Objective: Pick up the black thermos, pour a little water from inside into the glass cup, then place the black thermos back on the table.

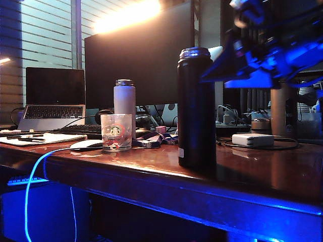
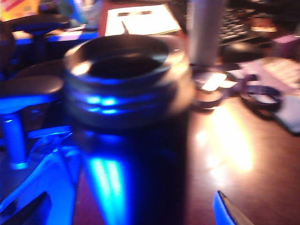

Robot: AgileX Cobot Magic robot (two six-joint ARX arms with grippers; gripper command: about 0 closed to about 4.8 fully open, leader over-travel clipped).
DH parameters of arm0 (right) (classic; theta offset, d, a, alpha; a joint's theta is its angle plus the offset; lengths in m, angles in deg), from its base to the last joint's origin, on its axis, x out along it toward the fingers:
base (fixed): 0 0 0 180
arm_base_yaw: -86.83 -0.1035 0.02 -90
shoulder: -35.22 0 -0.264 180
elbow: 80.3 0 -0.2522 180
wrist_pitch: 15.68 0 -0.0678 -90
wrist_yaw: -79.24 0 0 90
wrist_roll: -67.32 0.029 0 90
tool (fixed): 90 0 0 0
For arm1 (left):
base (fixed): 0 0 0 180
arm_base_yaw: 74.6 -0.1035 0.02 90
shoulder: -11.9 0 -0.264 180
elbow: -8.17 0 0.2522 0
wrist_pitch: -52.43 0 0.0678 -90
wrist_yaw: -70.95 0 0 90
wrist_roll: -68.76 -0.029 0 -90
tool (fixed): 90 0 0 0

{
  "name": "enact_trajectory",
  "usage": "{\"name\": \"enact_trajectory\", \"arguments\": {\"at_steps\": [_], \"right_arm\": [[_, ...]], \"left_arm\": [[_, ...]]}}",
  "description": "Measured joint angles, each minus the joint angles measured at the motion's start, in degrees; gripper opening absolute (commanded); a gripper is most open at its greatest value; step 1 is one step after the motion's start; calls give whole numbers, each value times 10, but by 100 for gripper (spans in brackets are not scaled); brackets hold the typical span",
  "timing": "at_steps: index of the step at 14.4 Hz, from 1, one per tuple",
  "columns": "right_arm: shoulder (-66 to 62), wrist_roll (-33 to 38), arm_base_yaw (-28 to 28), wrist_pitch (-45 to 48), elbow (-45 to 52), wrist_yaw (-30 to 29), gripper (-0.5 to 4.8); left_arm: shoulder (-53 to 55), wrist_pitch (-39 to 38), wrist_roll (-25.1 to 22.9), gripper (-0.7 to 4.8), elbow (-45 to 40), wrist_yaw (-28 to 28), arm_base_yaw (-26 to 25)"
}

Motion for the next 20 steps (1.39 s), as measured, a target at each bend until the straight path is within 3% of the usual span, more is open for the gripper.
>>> {"name": "enact_trajectory", "arguments": {"at_steps": [20], "right_arm": [[-155,-1,-16,230,0,5,479]], "left_arm": [[0,-5,0,187,0,0,0]]}}
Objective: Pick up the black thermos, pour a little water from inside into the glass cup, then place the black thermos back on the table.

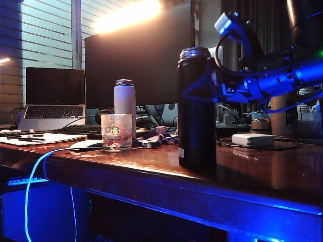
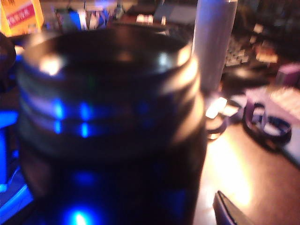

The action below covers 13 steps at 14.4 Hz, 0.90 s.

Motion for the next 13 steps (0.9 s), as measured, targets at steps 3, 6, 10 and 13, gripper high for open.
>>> {"name": "enact_trajectory", "arguments": {"at_steps": [3,6,10,13], "right_arm": [[-21,2,0,27,0,0,479],[-51,2,0,46,-1,-1,479],[-84,2,-17,90,-5,-3,479],[-98,2,-29,96,-26,4,479]], "left_arm": [[0,0,0,187,0,0,0],[0,0,0,187,0,0,0],[0,0,0,187,0,0,0],[0,0,0,187,0,0,0]]}}
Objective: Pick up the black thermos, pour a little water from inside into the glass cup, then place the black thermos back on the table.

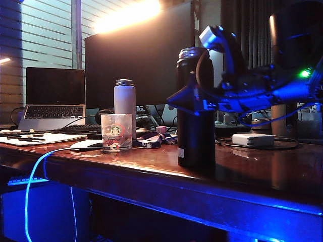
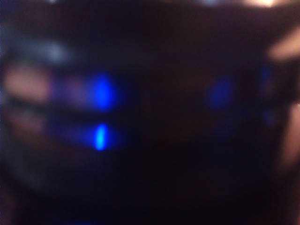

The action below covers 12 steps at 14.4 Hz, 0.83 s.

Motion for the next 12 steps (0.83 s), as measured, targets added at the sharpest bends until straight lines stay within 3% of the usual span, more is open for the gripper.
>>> {"name": "enact_trajectory", "arguments": {"at_steps": [5,8,12], "right_arm": [[0,0,0,0,-1,37,479],[0,0,0,-5,-1,41,418],[0,2,0,-31,-1,41,442]], "left_arm": [[0,0,0,187,0,0,0],[0,0,0,187,0,0,0],[0,0,0,187,0,0,0]]}}
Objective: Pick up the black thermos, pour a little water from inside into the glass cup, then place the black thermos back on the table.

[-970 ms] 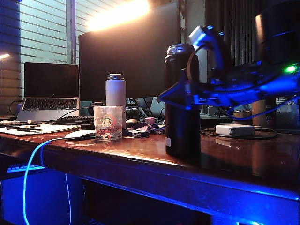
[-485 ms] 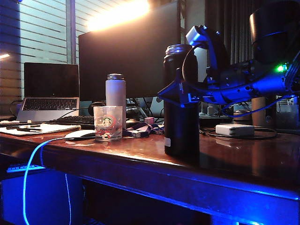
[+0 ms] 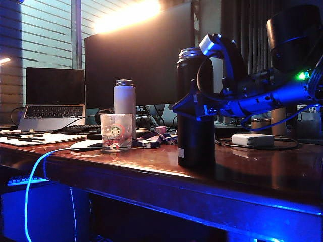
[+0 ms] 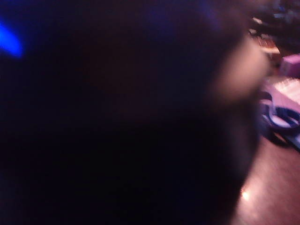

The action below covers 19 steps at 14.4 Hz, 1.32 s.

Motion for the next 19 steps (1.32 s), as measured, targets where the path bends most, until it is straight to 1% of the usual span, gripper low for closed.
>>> {"name": "enact_trajectory", "arguments": {"at_steps": [3,4,5,7,8,9,19], "right_arm": [[0,0,0,0,0,0,439],[0,0,0,0,0,0,421],[0,0,0,1,0,0,371],[0,1,0,1,0,-2,346],[0,2,0,1,0,-3,284],[0,2,0,1,0,-3,254],[0,4,0,1,0,7,253]], "left_arm": [[0,0,0,187,0,0,0],[0,0,0,187,0,0,0],[0,0,0,187,0,0,0],[0,0,0,187,0,0,0],[0,0,0,187,0,0,0],[0,0,0,187,0,0,0],[0,-4,0,187,0,0,0]]}}
